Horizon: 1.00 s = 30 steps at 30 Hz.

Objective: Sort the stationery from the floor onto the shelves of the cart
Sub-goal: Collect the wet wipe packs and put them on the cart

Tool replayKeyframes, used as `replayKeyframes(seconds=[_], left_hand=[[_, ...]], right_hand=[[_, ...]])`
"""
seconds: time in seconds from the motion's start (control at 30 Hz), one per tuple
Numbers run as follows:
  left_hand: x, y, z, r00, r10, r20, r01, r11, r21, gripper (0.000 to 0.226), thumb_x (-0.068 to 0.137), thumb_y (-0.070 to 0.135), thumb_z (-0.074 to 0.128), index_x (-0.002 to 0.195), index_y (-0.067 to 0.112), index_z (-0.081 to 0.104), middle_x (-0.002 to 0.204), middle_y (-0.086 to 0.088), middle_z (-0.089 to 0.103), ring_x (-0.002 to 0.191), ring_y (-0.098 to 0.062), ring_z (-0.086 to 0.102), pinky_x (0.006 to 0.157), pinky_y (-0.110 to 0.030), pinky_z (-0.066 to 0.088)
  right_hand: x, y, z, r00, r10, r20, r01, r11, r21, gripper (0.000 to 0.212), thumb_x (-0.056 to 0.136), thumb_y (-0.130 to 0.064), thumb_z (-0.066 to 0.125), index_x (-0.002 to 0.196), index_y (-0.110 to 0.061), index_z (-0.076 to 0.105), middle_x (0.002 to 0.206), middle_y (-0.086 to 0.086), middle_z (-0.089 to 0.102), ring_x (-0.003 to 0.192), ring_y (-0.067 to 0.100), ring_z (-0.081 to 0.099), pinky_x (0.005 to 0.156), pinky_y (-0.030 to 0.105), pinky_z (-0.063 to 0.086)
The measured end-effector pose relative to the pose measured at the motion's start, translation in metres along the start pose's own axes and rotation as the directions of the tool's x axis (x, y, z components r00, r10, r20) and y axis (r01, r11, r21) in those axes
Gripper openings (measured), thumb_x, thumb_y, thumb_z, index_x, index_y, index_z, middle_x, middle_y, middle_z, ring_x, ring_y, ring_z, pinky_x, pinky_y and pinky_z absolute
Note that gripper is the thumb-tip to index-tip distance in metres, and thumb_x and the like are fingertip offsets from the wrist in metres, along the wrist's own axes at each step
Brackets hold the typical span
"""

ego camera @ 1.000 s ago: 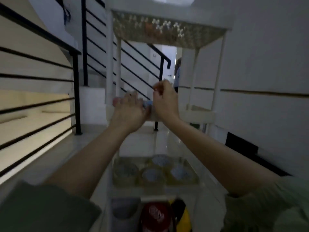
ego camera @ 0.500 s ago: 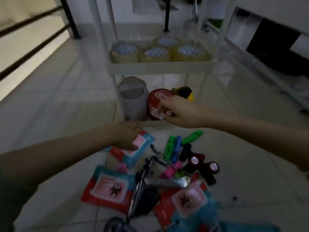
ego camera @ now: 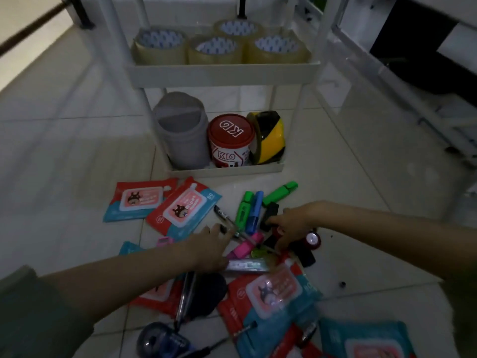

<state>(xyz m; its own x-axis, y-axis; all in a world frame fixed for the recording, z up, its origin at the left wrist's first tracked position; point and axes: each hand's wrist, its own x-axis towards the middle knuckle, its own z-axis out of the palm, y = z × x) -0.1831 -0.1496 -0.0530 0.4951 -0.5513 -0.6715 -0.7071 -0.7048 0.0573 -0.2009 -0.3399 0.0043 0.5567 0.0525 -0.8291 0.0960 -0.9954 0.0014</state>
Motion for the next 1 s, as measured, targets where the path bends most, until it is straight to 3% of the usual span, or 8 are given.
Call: replayKeyframes(seconds=[0.1,0.3,0.53,0.7,0.77,0.83,0.9,1.0], left_hand=[[-0.004,0.013,0.015,0.997,0.018,0.071,-0.022,0.999,0.046,0.071,0.097,0.045,0.03,0.149,0.02,-0.011,0.156,-0.022,-0.007,0.142,-0.044,-0.001,0.112,-0.054,0.021],[-0.016,0.021,0.022,1.0,0.014,-0.018,-0.013,0.996,0.086,0.072,0.094,0.047,0.036,0.148,0.006,0.009,0.147,-0.018,0.026,0.131,-0.037,0.032,0.103,-0.045,0.034],[0.005,-0.039,0.0,0.863,-0.337,-0.376,0.284,0.94,-0.189,0.058,0.096,0.041,0.035,0.142,0.007,0.022,0.143,-0.018,0.03,0.131,-0.031,0.031,0.101,-0.042,0.037],[0.015,-0.088,0.006,0.837,-0.52,-0.172,0.446,0.829,-0.337,0.097,0.088,0.039,0.056,0.146,-0.001,-0.011,0.154,-0.025,0.006,0.143,-0.039,0.011,0.114,-0.051,0.018],[0.016,-0.094,0.006,0.823,-0.545,-0.159,0.443,0.792,-0.421,0.103,0.079,0.038,0.068,0.145,-0.005,0.002,0.148,-0.025,0.023,0.136,-0.037,0.028,0.111,-0.044,0.028],[0.016,-0.095,0.002,0.846,-0.503,-0.177,0.34,0.765,-0.547,0.078,0.077,0.027,0.072,0.135,-0.003,0.031,0.135,-0.019,0.046,0.121,-0.03,0.049,0.101,-0.035,0.04],[0.015,-0.092,-0.005,0.87,-0.472,-0.143,0.256,0.68,-0.687,0.047,0.083,0.016,0.066,0.123,0.001,0.047,0.125,-0.016,0.057,0.105,-0.027,0.058,0.092,-0.031,0.046],[0.011,-0.089,-0.013,0.873,-0.483,-0.07,0.138,0.381,-0.914,0.038,0.087,0.005,0.058,0.123,0.002,0.048,0.121,-0.019,0.059,0.101,-0.029,0.06,0.081,-0.033,0.049]], right_hand=[[0.006,-0.001,0.011,0.999,-0.021,-0.037,0.021,1.0,-0.005,0.053,0.097,-0.032,0.045,0.142,-0.012,0.025,0.133,0.017,0.043,0.107,0.03,0.049,0.079,0.031,0.037],[0.009,-0.004,0.01,0.999,0.032,-0.01,-0.031,0.995,0.094,0.045,0.095,-0.031,0.049,0.131,-0.007,0.036,0.091,0.006,0.047,0.071,0.018,0.049,0.054,0.028,0.042],[0.008,-0.007,-0.007,0.982,0.019,-0.187,-0.026,0.999,-0.036,0.068,0.093,-0.047,0.046,0.144,-0.008,0.024,0.139,0.017,0.043,0.121,0.03,0.048,0.093,0.032,0.042],[0.016,-0.012,-0.011,0.982,-0.014,-0.187,0.008,0.999,-0.036,0.065,0.093,-0.043,0.048,0.143,-0.01,0.025,0.134,0.016,0.046,0.118,0.03,0.049,0.093,0.035,0.044],[0.021,-0.017,-0.011,0.979,-0.054,-0.199,0.055,0.998,0.001,0.056,0.094,-0.039,0.049,0.137,-0.007,0.033,0.127,0.017,0.049,0.111,0.03,0.053,0.09,0.037,0.046],[0.026,-0.022,-0.012,0.96,-0.103,-0.26,0.124,0.99,0.066,0.05,0.094,-0.036,0.049,0.132,-0.005,0.037,0.123,0.019,0.05,0.103,0.028,0.053,0.085,0.036,0.046],[0.029,-0.03,-0.013,0.926,-0.128,-0.355,0.194,0.968,0.159,0.05,0.094,-0.035,0.05,0.133,-0.007,0.036,0.124,0.018,0.048,0.1,0.025,0.05,0.081,0.031,0.043],[0.034,-0.044,-0.016,0.863,-0.056,-0.501,0.29,0.869,0.401,0.054,0.093,-0.037,0.052,0.136,-0.009,0.034,0.127,0.015,0.049,0.108,0.024,0.053,0.08,0.027,0.041]])
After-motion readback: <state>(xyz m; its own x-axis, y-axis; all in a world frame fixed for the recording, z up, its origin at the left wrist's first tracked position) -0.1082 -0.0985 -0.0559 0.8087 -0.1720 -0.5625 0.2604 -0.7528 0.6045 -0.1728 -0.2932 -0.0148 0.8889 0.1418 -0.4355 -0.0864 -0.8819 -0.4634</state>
